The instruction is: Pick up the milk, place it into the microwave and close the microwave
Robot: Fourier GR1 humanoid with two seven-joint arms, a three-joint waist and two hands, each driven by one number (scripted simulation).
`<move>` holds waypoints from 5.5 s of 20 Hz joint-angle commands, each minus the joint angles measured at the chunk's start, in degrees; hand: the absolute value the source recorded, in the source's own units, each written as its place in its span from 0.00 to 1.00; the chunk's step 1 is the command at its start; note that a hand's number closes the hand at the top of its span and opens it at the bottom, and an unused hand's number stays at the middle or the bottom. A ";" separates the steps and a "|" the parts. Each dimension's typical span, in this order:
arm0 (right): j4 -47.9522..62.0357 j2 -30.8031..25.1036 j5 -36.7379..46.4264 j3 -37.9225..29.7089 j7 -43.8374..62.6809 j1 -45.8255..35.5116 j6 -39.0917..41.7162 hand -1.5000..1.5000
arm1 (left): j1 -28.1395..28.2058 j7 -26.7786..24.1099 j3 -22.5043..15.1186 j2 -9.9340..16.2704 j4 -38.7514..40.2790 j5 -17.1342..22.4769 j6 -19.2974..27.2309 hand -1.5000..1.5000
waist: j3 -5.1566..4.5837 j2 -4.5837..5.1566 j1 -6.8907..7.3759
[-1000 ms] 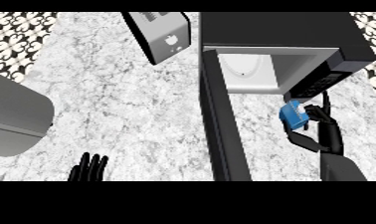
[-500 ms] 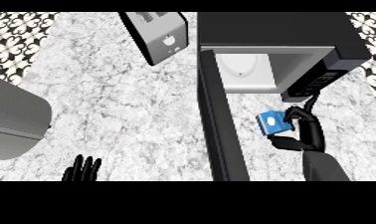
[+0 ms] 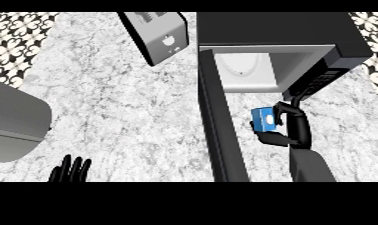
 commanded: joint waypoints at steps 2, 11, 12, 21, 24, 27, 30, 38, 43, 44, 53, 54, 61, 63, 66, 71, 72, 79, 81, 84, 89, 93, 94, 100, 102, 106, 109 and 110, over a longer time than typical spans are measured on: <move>-6.27 1.09 2.16 2.94 5.07 -2.10 -4.43 1.00 | -1.73 0.07 0.71 -0.60 2.66 -0.21 -0.74 0.00 | -0.44 -0.34 0.60; -3.03 -2.14 4.47 2.94 16.41 -12.06 -9.67 1.00 | -0.04 -1.72 3.63 0.87 2.05 2.95 -4.00 0.00 | -0.41 -0.13 1.42; -0.01 -1.85 5.31 2.88 15.02 -13.09 -11.16 1.00 | -2.48 -0.74 1.97 -1.52 4.21 1.21 -2.31 0.00 | -0.38 0.01 1.44; 12.60 -6.74 11.21 2.75 19.84 -24.14 -20.40 1.00 | -4.59 -1.01 2.19 -1.52 6.19 1.80 -4.60 0.00 | -0.30 0.78 3.07; 16.00 -7.98 12.12 2.01 20.08 -28.03 -24.16 1.00 | -5.52 -1.27 4.48 -0.19 6.42 3.76 -6.73 0.00 | -0.29 1.07 3.89; 20.66 -10.07 14.71 2.57 20.41 -29.83 -28.05 1.00 | -3.40 -0.84 2.45 -0.29 4.46 0.72 -4.36 0.00 | -0.20 1.41 4.96; 22.87 -10.06 15.75 2.30 22.81 -33.52 -33.36 1.00 | -5.67 1.10 4.70 1.29 6.18 0.51 -4.39 0.00 | -0.22 1.75 5.17; 29.02 -12.03 19.00 3.44 23.59 -36.78 -39.66 0.00 | -7.07 3.85 3.31 1.56 6.20 -3.05 -2.40 0.00 | -0.15 2.40 6.31; 31.66 -11.38 20.15 4.18 23.90 -38.00 -39.51 0.00 | -6.67 3.14 2.18 1.07 6.30 -4.84 -1.80 0.00 | -0.11 2.40 6.90; 31.76 -10.31 19.80 3.88 23.42 -37.81 -39.32 0.00 | -6.27 3.57 3.77 2.68 5.28 -3.35 -3.08 0.00 | -0.11 2.26 6.83; 30.79 -9.25 15.51 0.10 15.38 -36.63 -28.70 0.00 | -7.52 3.29 1.32 0.05 6.08 -4.31 -2.78 0.00 | -0.03 2.29 6.44; 31.01 -10.14 15.61 0.22 15.87 -38.33 -26.33 0.00 | -8.73 2.22 -0.94 -1.92 7.99 -5.44 -2.86 0.00 | -0.08 2.38 6.34; 30.97 -9.03 10.93 -4.33 9.16 -33.94 -21.89 0.00 | -8.20 4.11 -2.38 -2.06 5.15 -6.77 -1.90 0.00 | -0.06 1.79 5.16; 31.34 -8.55 10.35 -4.81 7.95 -32.92 -20.14 0.00 | -10.23 4.60 0.30 -0.97 6.19 -5.43 -3.17 0.00 | -0.13 1.56 4.38; 30.68 -8.18 7.80 -7.21 4.39 -30.07 -18.25 0.00 | -9.89 3.58 -2.58 -3.50 8.08 -8.02 -1.48 0.00 | -0.15 1.27 3.77; 30.97 -8.52 6.79 -7.98 0.97 -25.79 -14.58 0.00 | -9.93 10.06 -4.14 -2.32 1.98 -9.15 -0.42 0.00 | -0.15 0.78 2.90; 30.89 -10.19 6.40 -8.38 1.87 -27.25 -12.42 0.00 | -10.50 6.60 -2.77 -2.94 5.13 -7.85 -1.91 0.00 | -0.20 0.91 3.21; 30.87 -7.92 5.16 -8.30 -3.83 -20.25 -2.40 0.00 | -12.37 6.84 -3.87 -5.29 8.76 -9.59 -0.88 0.00 | -0.27 0.46 1.76; 30.48 -8.01 5.05 -7.96 -4.01 -19.43 0.68 0.00 | -13.84 9.11 -3.86 -4.82 7.42 -9.91 -1.14 0.00 | -0.28 0.26 1.21; 29.52 -8.61 4.92 -7.64 -5.65 -16.69 2.64 0.00 | -13.62 8.97 -5.32 -6.22 7.97 -11.89 0.39 0.00 | -0.32 0.05 0.99; 26.75 -7.90 2.58 -7.94 -8.69 -11.16 12.96 0.00 | -15.75 12.79 -3.89 -6.16 6.57 -9.77 -0.65 0.00 | -0.40 -0.47 -0.46; 23.74 -7.59 0.62 -8.17 -10.15 -7.84 18.60 0.00 | -17.16 12.85 -6.40 -5.02 8.94 -7.98 -6.25 0.00 | -0.42 -0.42 -0.52; 23.05 -8.97 0.39 -7.86 -10.58 -5.85 21.35 0.00 | -15.64 11.71 -7.86 -4.90 10.19 -10.37 -5.21 1.00 | -0.42 -0.49 -0.49; 13.82 -7.44 -2.44 -6.37 -10.63 0.92 24.13 0.00 | -22.35 18.39 -7.63 -5.53 12.86 -15.89 -3.10 1.00 | -0.47 -0.70 -1.41; 11.40 -9.43 -3.22 -5.59 -9.74 2.36 27.64 0.00 | -23.15 19.43 -9.81 -6.62 15.22 -17.26 -3.55 1.00 | -0.44 -0.54 -1.18; 4.23 -10.28 -5.15 -4.09 -6.67 6.97 29.48 0.00 | -26.42 20.50 -12.74 -5.07 18.81 -23.12 -4.94 1.00 | -0.50 -0.80 -2.30; -2.19 -11.00 -7.05 -2.98 -4.28 11.55 30.82 0.00 | -28.48 22.77 -14.73 -5.48 21.57 -24.61 -7.04 1.00 | -0.55 -0.80 -2.51; -4.41 -12.65 -9.73 -4.58 -2.37 11.84 32.05 0.00 | -26.88 20.02 -17.23 -7.32 23.82 -26.91 -5.32 1.00 | -0.57 -0.78 -2.02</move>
